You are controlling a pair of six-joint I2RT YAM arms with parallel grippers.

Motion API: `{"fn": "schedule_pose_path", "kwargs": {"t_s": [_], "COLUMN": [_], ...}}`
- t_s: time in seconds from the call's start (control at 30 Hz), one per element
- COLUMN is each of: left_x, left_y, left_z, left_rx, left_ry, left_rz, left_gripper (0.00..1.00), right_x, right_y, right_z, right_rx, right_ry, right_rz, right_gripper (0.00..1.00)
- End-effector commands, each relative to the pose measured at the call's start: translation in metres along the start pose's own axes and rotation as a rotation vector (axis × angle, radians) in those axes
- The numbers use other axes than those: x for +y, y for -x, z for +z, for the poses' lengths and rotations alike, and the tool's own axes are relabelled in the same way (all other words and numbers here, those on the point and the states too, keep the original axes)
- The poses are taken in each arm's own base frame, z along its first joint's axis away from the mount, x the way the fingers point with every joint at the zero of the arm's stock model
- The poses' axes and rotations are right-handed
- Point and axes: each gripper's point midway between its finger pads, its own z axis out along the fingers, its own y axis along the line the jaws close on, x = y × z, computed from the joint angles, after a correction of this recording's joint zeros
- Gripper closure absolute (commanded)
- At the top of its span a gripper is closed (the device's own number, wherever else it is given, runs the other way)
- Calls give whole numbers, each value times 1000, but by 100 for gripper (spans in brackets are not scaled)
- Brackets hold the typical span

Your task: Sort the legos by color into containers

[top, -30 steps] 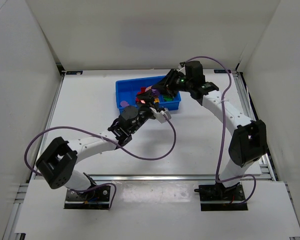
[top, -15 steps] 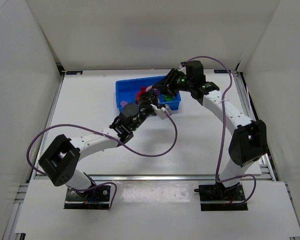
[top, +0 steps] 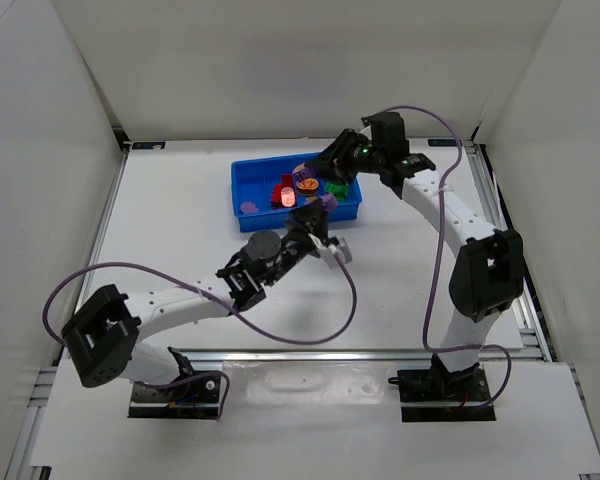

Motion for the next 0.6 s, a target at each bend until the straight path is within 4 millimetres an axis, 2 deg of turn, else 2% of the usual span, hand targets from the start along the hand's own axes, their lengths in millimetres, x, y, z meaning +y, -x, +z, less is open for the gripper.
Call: {"fn": "schedule_pose_path", "kwargs": {"t_s": [0.0, 0.17, 0.27, 0.3, 0.33, 0.4, 0.43, 0.5, 0.53, 0.57], "left_x": [-1, 4, 15, 20, 33, 43, 65, 75, 89, 92], "left_y": [45, 52, 48, 44, 36, 20, 15, 3, -8, -13], "left_z": [-13, -17, -17, -17, -15, -16, -15, -14, -16, -16], "left_rx": [-121, -133, -81, -54, -3, 77, 105, 167, 224, 253], "left_ry": [-27, -24, 1, 15, 40, 54, 99, 119, 144, 155], "left_rz": [-46, -63, -128, -151, -179, -257, -292, -399, -422, -482], "left_gripper": [90, 90, 90, 90, 90, 90, 90, 90, 90, 90], "right_x": [23, 14, 12, 15, 8, 8, -4, -9, -19, -28], "right_y": [45, 51, 53, 53, 54, 56, 57, 64, 64, 65], "right_z": [-5, 0, -2, -5, -7, -18, -21, -39, -41, -48], "right_rx": [-150, -160, -163, -166, -169, -192, -195, -240, -250, -261], "right_ry": [52, 36, 43, 51, 41, 42, 18, -8, -40, -76], "right_rz": [-67, -77, -119, -142, -178, -248, -257, -303, -357, -370], "right_gripper": [100, 100, 100, 100, 100, 100, 100, 100, 100, 100]}}
